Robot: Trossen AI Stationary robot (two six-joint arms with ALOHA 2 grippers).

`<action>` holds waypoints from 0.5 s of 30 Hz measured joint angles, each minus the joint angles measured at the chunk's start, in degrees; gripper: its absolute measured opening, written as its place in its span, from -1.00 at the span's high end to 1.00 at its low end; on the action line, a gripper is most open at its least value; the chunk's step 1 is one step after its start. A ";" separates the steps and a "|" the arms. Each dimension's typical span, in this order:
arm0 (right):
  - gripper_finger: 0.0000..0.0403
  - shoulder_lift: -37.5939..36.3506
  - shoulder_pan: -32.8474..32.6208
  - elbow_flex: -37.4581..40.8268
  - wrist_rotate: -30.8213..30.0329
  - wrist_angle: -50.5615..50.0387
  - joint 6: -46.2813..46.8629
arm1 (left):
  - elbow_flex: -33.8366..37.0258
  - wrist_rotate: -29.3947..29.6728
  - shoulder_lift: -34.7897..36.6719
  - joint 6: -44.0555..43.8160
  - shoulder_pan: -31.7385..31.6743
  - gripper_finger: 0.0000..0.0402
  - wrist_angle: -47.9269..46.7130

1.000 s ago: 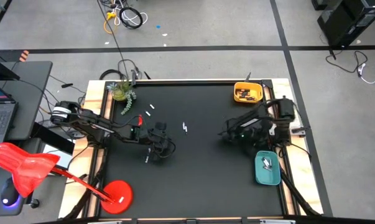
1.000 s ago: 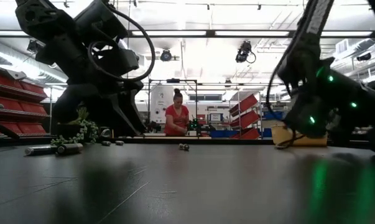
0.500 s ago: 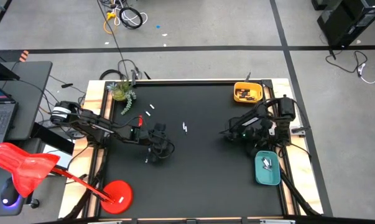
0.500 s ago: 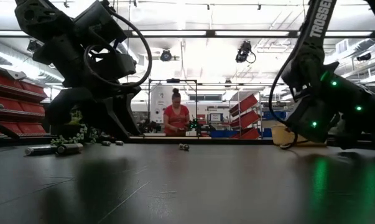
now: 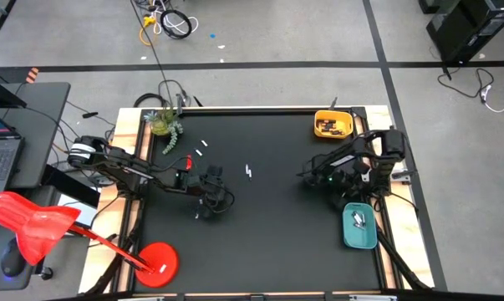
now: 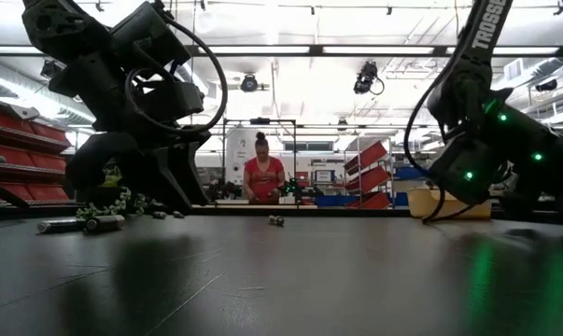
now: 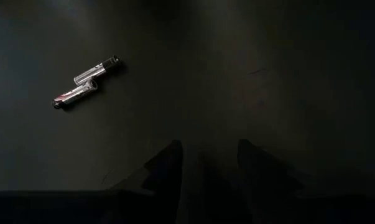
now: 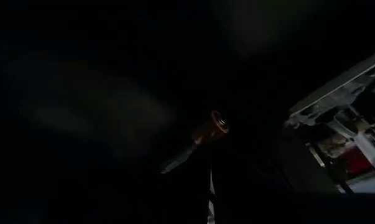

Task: Sort batteries
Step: Put the black battery into the yellow bin

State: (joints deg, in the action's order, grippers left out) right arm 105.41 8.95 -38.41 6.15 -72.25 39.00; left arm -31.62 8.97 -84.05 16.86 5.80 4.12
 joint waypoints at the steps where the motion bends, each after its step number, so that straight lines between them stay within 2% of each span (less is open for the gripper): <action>1: 0.88 -0.22 0.00 -0.23 0.02 0.04 0.19 | 0.00 0.00 0.00 -0.13 0.00 0.21 0.00; 5: 0.88 -1.64 -0.47 -2.57 -0.06 2.60 1.84 | 0.00 0.00 0.00 -0.15 0.00 0.21 0.07; 8: 0.87 -2.89 -1.14 -7.26 0.87 0.55 3.50 | -0.04 -0.01 -0.02 -0.12 0.00 0.21 0.13; 11: 0.88 -4.06 -2.59 -13.50 -3.14 -7.11 7.06 | -0.79 -0.07 -0.02 -0.08 0.00 0.21 -0.25; 13: 0.88 -5.15 -4.07 -16.85 -6.59 -8.98 8.93 | -1.65 -0.15 -0.02 0.31 0.00 0.21 -1.41; 15: 0.87 -6.35 -5.13 -18.19 -7.22 -9.25 10.03 | -2.48 -0.17 -0.02 0.49 0.00 0.21 -2.65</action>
State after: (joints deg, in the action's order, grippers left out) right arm 99.06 3.82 -56.60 -1.07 -81.51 49.03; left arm -34.10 8.80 -84.07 17.34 5.80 1.47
